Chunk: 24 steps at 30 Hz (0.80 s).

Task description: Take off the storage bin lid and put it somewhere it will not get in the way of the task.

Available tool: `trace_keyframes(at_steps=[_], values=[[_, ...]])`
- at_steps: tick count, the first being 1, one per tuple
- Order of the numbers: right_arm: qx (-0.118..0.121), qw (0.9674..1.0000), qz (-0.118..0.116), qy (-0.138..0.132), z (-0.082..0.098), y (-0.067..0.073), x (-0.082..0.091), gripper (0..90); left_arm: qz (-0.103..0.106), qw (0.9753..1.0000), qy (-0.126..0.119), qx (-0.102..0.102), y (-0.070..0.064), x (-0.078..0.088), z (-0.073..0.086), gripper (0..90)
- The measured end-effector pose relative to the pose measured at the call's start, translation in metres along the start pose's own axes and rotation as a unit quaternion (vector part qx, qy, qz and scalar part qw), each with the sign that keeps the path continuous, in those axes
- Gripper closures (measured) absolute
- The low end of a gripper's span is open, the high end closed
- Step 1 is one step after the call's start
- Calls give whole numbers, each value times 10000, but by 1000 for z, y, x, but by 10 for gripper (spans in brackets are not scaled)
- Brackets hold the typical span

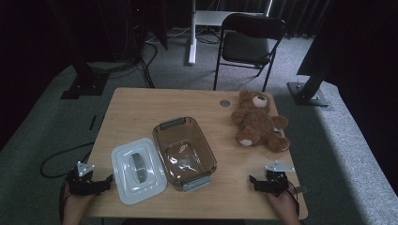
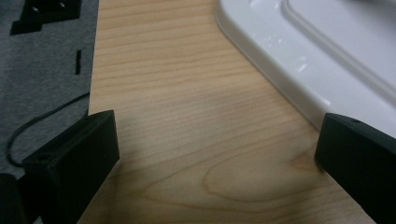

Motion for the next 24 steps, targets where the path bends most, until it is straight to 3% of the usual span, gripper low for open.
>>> trace_keyframes(at_steps=[8, 12, 20, 24], values=[[1, 10000, 0, 1, 0, 0, 0, 132, 280, 9996, 73, -70, -14, -4, -5, 5], [1, 10000, 0, 1, 0, 0, 0, 132, 292, 9994, 68, -183, -20, -5, -8, 5], [0, 10000, -1, 8, 0, 0, 0, 129, 431, 9988, 86, -219, -30, -7, -12, 5], [207, 9996, -13, -191, -4, 5, 3, 136, 480, 9985, 72, -271, -37, -8, -15, 5]])
Point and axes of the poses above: each handheld gripper's, and its own axes: x roughly backward along the jaws, z roughly out of its underside, y roughly to its left, the point moved 8 cm from there along -x, roughly forward along the jaws, and after that the axes turned 10 degrees about -z, right-handed, at the moved point
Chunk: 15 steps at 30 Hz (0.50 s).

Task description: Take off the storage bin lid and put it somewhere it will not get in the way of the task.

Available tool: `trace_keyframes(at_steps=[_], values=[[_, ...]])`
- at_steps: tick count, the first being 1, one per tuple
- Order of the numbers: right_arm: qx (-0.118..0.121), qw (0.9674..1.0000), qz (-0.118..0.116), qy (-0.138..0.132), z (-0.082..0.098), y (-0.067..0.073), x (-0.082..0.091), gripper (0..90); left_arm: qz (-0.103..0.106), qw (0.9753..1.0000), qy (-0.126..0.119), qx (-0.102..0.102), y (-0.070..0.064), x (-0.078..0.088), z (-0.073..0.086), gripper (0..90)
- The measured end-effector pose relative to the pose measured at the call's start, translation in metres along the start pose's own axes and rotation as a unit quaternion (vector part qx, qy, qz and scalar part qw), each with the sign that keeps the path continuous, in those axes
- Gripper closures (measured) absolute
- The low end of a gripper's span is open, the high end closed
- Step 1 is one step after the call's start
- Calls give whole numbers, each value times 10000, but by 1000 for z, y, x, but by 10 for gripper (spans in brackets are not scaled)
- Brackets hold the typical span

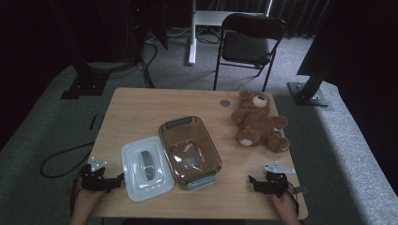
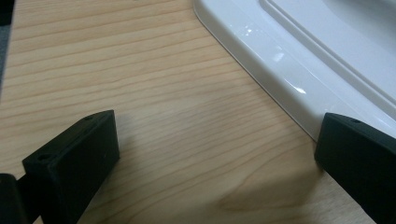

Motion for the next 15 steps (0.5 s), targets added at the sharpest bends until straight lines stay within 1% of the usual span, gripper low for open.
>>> trace_keyframes(at_steps=[3, 5, 6, 8, 9, 10, 12, 14, 15], values=[[-64, 9999, -42, -71, -7, 1, 4, 135, 37, 10000, 8, -36, -3, -2, -3, 5], [-125, 9998, 49, -171, -14, -1, 8, 135, 40, 10000, 10, -41, -4, -3, -4, 5], [-140, 9996, 68, -215, -17, -2, 10, 133, 20, 10000, 4, -8, -4, -3, -4, 5], [-99, 9995, 188, -211, -24, -4, 14, 133, -49, 10000, -17, 68, -3, -4, -4, 5], [-70, 9995, 217, -229, -28, -5, 16, 133, -47, 10000, -14, 56, -3, -4, -4, 5], [-101, 9994, 192, -278, -32, -5, 19, 133, -43, 10000, -10, 40, -3, -3, -4, 5], [-175, 9986, 162, -471, -43, -7, 25, 130, -48, 10000, -13, 43, -2, -3, -3, 5], [-250, 9973, 211, -660, -53, -11, 31, 129, -48, 10000, -12, 57, -2, -2, -2, 5], [-279, 9967, 274, -705, -59, -15, 34, 129, -45, 10000, -15, 51, -2, -2, -2, 5]])
Point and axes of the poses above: each handheld gripper's, and its own axes: x roughly backward along the jaws, z roughly out of its underside, y roughly to its left, the point moved 8 cm from there along -x, roughly forward along the jaws, and after that the axes turned 10 degrees about -z, right-handed, at the moved point
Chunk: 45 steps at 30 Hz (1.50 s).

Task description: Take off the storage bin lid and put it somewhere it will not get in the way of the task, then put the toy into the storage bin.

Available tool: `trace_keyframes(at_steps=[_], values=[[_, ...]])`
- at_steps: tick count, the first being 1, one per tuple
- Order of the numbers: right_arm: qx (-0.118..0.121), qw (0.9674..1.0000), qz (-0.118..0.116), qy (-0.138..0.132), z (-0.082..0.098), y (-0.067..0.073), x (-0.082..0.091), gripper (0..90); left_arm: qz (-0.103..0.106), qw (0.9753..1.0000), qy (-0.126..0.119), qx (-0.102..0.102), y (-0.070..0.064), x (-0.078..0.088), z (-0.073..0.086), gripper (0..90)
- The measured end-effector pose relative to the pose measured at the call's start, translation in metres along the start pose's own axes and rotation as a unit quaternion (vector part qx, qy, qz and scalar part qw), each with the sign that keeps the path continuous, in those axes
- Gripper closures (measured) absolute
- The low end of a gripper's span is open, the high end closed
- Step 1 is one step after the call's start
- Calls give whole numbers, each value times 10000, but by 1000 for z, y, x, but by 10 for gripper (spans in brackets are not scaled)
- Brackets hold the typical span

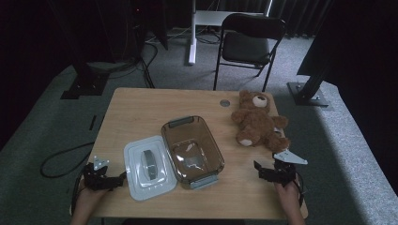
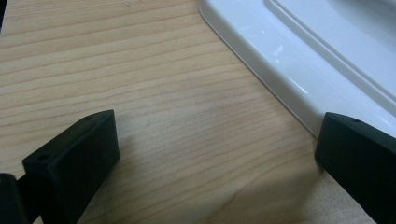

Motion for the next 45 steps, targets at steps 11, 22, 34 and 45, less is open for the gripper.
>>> trace_keyframes(at_steps=[11, 22, 34, 45], values=[[-335, 9990, 301, 21, -36, -17, -9, 127, -371, 9985, 67, 398, 14, 1, 4, 5], [-416, 9986, 325, -2, -71, -29, -35, 125, -463, 9975, 85, 518, 17, 1, 4, 5], [-621, 9973, 391, -89, -100, -46, -50, 123, -460, 9976, 87, 510, 17, 1, 4, 5], [-881, 9951, 441, 45, -105, -63, -70, 123, -418, 9980, 86, 458, 16, 1, 4, 5]])
Point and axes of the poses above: each handheld gripper's, and its own axes: x roughly backward along the jaws, z roughly out of its underside, y roughly to its left, the point moved 8 cm from there along -x, roughly forward along the jaws, and after that the axes turned 10 degrees about -z, right-handed, at the moved point
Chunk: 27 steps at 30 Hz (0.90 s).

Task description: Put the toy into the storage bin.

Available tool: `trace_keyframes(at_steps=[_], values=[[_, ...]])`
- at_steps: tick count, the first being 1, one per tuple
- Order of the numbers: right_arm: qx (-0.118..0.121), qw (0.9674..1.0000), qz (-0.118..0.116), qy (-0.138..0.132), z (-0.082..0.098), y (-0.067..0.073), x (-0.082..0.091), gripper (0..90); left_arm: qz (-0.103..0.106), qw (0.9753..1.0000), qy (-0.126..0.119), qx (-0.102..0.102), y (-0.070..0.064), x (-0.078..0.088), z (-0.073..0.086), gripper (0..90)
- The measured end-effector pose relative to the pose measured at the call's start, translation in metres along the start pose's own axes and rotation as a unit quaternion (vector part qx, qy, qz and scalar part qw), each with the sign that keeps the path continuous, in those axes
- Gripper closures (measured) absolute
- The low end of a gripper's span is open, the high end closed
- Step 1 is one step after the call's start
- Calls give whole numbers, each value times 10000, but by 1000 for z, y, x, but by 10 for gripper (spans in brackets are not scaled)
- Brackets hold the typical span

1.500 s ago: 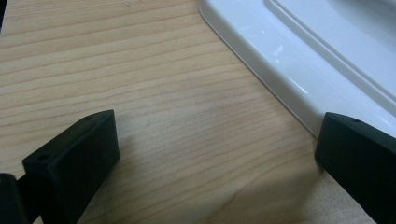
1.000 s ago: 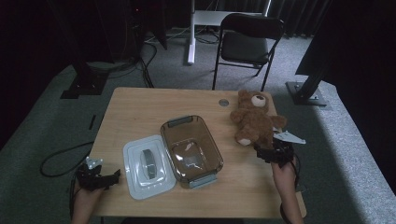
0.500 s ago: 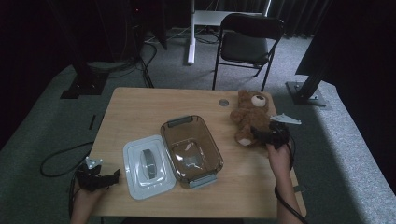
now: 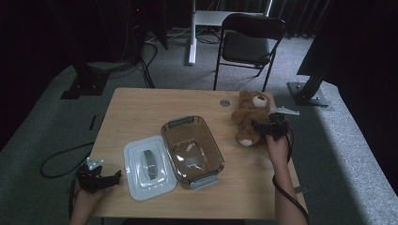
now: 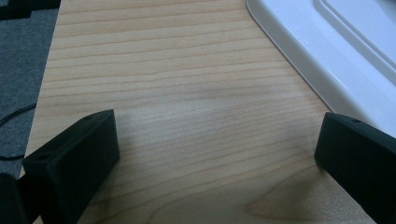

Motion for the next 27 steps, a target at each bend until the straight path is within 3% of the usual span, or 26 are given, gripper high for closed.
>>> trace_keyframes(at_steps=[9, 14, 19, 23, 26, 27], values=[[-261, 9994, 202, 128, -6, -19, -18, 122, 19, 10000, -7, -20, 0, 0, 0, 5], [-458, 9974, 263, 485, -6, -30, -29, 120, 28, 10000, -8, -31, 0, 0, 0, 5], [-733, 9921, 235, 990, 7, -33, -46, 115, 34, 10000, -9, -35, 0, 0, 0, 5], [-717, 9919, 112, 1042, 12, -32, -51, 107, 33, 10000, -7, -37, 0, 0, 0, 5], [-575, 9934, 103, 986, 15, -34, -55, 103, 36, 10000, -6, -41, 0, 0, 0, 5], [-673, 9931, 32, 962, 18, -35, -57, 102, 42, 10000, -11, -41, -1, 0, 0, 5]])
Point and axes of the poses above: each handheld gripper's, and its own axes: x roughly backward along the jaws, z roughly out of its underside, y roughly to its left, the point moved 8 cm from there along -x, roughly forward along the jaws, and after that the axes turned 10 degrees about -z, right-handed, at the moved point
